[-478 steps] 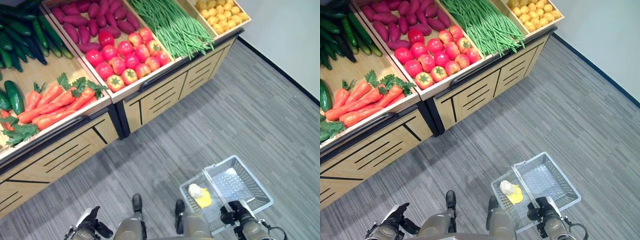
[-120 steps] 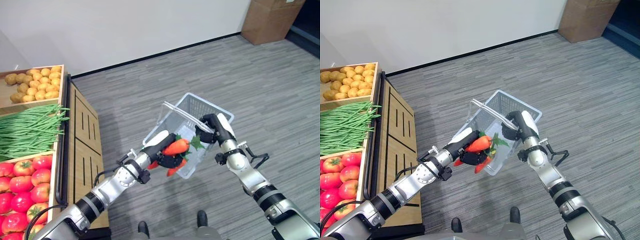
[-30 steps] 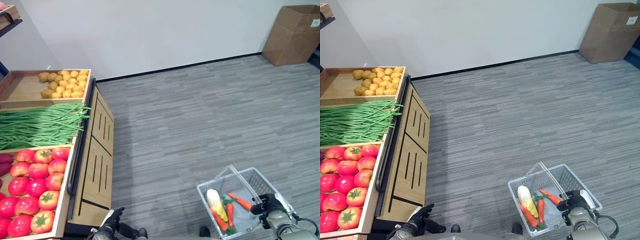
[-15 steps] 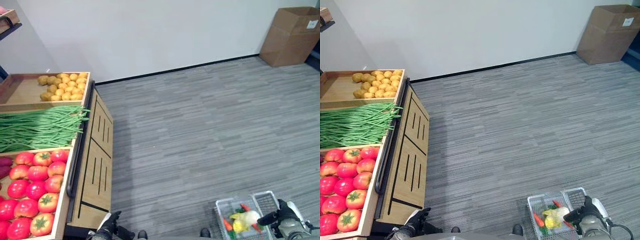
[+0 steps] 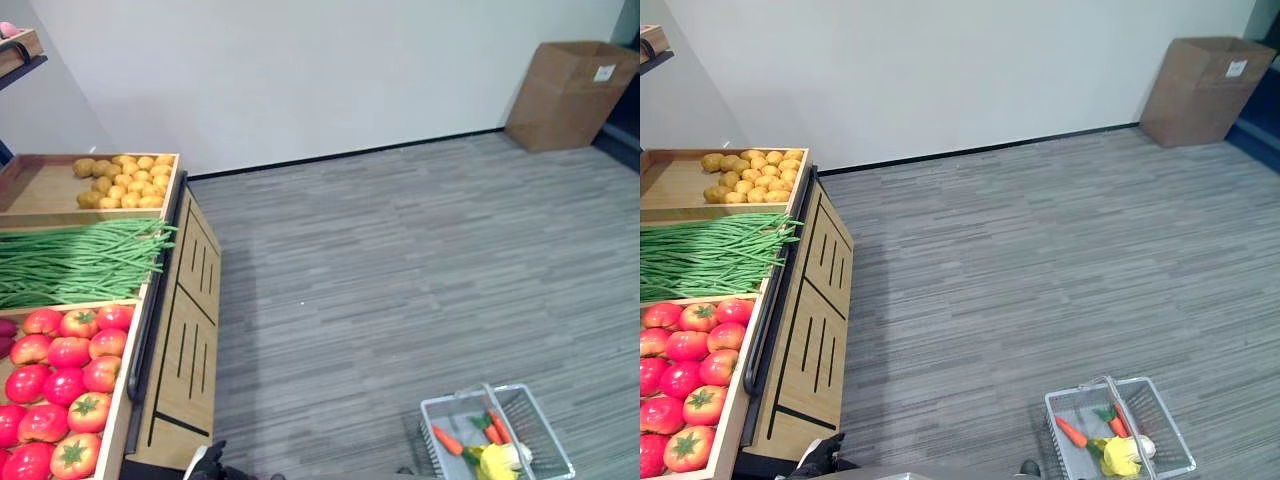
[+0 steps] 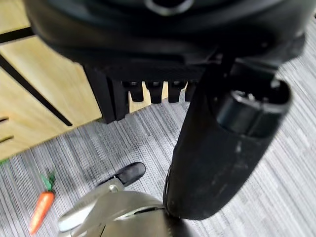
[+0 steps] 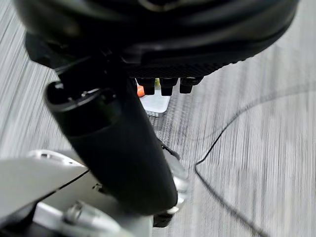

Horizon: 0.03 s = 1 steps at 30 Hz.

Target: Get the vegetables into the basket

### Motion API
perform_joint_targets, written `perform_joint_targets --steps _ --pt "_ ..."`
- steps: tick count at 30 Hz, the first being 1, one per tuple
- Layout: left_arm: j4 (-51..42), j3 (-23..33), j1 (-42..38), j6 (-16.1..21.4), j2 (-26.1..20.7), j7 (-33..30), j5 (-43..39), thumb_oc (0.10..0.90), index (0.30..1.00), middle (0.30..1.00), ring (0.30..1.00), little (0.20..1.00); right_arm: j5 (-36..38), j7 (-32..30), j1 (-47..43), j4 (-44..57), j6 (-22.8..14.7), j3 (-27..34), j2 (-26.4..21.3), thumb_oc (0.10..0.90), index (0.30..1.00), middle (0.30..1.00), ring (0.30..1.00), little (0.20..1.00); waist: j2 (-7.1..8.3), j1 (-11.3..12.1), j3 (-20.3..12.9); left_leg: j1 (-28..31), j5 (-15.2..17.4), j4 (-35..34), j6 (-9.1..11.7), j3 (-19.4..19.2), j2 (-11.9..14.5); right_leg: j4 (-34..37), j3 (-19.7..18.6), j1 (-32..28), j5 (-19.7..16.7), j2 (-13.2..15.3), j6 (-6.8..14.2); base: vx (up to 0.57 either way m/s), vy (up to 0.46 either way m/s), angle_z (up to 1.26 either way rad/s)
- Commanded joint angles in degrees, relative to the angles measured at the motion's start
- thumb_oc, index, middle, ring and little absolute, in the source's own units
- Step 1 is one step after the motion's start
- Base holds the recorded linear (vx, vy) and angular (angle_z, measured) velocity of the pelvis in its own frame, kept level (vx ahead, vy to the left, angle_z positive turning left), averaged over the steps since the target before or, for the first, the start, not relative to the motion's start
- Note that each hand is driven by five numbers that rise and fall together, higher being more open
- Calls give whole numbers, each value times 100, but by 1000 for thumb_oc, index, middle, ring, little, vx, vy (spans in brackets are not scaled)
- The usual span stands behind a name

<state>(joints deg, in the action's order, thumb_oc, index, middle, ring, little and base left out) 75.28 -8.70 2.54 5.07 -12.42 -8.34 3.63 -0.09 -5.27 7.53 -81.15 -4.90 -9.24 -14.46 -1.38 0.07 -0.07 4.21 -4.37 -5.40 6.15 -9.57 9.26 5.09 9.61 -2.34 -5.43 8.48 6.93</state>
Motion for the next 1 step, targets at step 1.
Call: perform_joint_targets --steps 1 --pt "349 47 -78 -49 67 -15 -188 900 1000 1000 1000 1000 528 1 -483 -125 -131 -23 175 900 1000 1000 1000 1000 277 -57 211 96 170 40 -34 -90 -183 -76 111 -224 246 0 131 -7 19 -18"
